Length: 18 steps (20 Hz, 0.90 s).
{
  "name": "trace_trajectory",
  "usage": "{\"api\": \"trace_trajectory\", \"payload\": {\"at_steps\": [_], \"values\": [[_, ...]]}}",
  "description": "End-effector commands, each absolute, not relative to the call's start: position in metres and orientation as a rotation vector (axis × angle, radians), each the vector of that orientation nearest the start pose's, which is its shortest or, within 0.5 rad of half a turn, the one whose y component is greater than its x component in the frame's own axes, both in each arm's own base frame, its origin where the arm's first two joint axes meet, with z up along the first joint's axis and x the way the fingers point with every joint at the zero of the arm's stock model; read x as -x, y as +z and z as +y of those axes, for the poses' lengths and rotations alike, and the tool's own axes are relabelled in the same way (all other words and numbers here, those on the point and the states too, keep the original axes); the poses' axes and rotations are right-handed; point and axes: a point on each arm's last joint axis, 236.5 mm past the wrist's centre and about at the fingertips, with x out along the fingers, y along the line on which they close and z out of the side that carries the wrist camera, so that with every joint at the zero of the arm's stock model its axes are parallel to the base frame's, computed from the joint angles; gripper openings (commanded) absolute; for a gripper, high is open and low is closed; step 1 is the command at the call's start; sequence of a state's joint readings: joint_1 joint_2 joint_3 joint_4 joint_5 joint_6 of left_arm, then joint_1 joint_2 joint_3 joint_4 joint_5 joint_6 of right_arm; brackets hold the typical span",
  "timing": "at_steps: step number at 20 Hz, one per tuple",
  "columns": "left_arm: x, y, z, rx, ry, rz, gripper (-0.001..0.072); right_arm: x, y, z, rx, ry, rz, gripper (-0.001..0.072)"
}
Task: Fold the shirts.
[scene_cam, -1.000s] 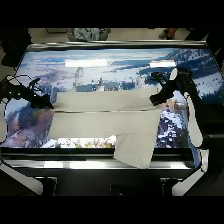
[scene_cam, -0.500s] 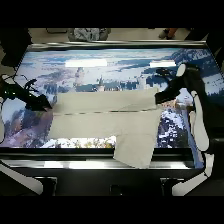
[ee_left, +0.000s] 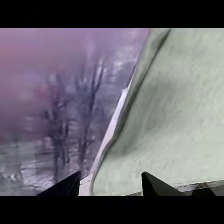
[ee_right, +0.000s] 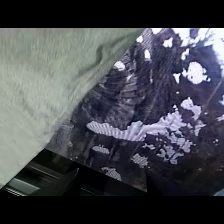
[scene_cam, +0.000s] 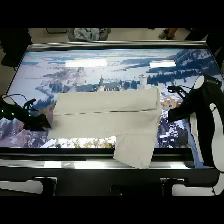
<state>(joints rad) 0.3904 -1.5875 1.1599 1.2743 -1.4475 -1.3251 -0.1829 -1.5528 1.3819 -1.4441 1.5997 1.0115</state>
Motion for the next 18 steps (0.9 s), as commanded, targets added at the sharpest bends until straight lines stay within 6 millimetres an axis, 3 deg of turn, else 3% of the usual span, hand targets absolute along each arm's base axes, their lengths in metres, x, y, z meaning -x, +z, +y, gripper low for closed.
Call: {"api": "trace_trajectory", "payload": {"at_steps": [1,4,6,8,9,11,15,18], "values": [[-0.282,-0.106,0.044,0.474,-0.123,1.762,0.0453,-0.315,-0.032,-0.029,0.145,0.461,1.686,0.0497],[-0.286,-0.108,0.043,0.480,-0.118,1.743,0.0452,-0.310,-0.032,-0.028,0.146,0.465,1.687,0.0497],[-0.286,-0.109,0.039,0.501,-0.126,1.741,0.0297,-0.307,-0.032,-0.028,0.146,0.464,1.685,0.0497],[-0.282,-0.112,0.031,0.535,-0.135,1.752,0.0206,-0.299,-0.035,-0.024,0.140,0.463,1.675,0.0497],[-0.278,-0.114,0.028,0.548,-0.140,1.761,0.0100,-0.291,-0.039,-0.019,0.125,0.469,1.667,0.0497],[-0.272,-0.116,0.024,0.555,-0.155,1.774,0.0028,-0.273,-0.050,0.001,0.055,0.497,1.636,0.0498],[-0.271,-0.116,0.024,0.547,-0.164,1.772,0.0028,-0.241,-0.082,0.039,-0.109,0.556,1.625,0.0498],[-0.273,-0.114,0.025,0.537,-0.170,1.762,0.0028,-0.224,-0.093,0.066,-0.244,0.600,1.628,0.0498]]}}
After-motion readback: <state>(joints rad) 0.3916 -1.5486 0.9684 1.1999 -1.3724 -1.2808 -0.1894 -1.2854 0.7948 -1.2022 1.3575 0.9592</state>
